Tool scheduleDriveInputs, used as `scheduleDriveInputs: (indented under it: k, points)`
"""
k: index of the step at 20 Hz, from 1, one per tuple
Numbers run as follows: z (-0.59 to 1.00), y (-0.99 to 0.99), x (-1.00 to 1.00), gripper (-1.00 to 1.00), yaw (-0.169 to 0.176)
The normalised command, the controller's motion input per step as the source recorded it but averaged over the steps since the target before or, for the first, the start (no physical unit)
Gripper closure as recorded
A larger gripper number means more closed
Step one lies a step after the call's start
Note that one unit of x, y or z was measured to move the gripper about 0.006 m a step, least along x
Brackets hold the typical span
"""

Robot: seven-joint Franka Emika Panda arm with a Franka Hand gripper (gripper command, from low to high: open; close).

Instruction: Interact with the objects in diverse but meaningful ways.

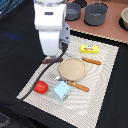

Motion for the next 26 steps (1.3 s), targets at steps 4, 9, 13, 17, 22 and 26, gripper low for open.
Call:
scheduleDriveInputs:
  k: [4,9,13,17,22,26]
  points:
    - [-0.06,-0.63,0.0,-1.0,-0.155]
    - [-0.09,-0.61,0.02,-1.0,-0.121]
    - [-0.03,-0.55,0.16,-1.0,-0.059]
    - [-0.02,-0.44,0.37,-1.0,-0.01]
    - [0.0,-0.12,0.53,-1.0,0.033]
    - [-0.01,-0.17,0.49,-1.0,0.042]
